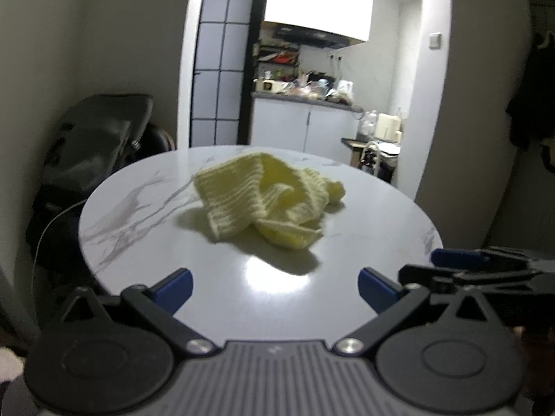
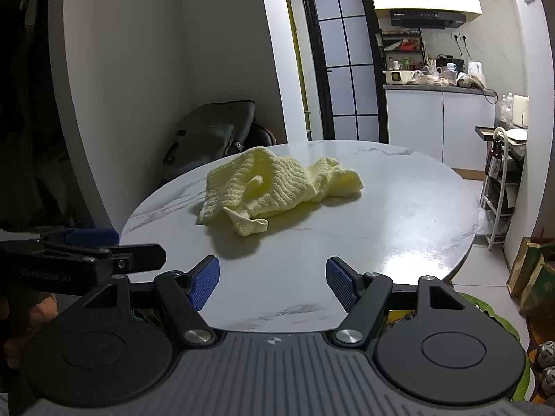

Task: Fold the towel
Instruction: 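Move both grippers toward the crumpled yellow towel on the table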

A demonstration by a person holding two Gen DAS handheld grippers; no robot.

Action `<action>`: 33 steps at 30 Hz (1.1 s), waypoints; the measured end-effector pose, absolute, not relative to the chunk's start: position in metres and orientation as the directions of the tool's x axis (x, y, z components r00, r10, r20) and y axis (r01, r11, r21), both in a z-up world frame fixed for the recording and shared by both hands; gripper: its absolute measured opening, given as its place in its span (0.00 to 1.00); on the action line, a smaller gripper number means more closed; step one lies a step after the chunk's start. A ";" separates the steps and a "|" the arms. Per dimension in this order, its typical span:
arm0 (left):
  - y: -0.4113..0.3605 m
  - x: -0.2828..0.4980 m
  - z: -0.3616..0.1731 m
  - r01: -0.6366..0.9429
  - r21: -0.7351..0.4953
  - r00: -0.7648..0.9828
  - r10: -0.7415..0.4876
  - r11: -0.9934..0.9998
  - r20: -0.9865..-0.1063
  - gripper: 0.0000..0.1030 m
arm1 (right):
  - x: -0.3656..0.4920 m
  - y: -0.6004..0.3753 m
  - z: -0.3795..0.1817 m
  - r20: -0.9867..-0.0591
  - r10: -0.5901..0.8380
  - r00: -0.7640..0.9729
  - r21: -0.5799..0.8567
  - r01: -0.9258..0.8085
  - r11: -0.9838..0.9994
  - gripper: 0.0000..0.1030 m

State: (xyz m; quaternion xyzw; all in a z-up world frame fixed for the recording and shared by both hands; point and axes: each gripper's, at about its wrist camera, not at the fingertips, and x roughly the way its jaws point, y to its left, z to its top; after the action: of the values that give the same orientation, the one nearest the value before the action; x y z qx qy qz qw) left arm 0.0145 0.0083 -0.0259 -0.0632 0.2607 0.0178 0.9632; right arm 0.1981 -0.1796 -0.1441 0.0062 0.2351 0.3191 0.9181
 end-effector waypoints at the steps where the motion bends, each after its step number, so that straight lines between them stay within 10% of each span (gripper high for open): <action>1: 0.010 0.016 -0.029 -0.070 -0.111 0.865 0.005 0.991 -0.502 1.00 | 0.194 -0.181 -0.142 -0.426 0.588 0.688 0.158 -0.583 0.797 0.70; 33: 0.043 0.223 -0.176 -0.052 -0.090 0.870 0.001 0.995 -0.493 1.00 | 0.169 -0.180 -0.120 -0.423 0.563 0.710 0.137 -0.564 0.814 0.70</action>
State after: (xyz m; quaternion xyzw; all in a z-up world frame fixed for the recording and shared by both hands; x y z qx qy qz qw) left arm 0.2234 0.0432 -0.1763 -0.0502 0.2547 0.0136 0.9656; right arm 0.1691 -0.1801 -0.1202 -0.0011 0.2284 0.3048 0.9246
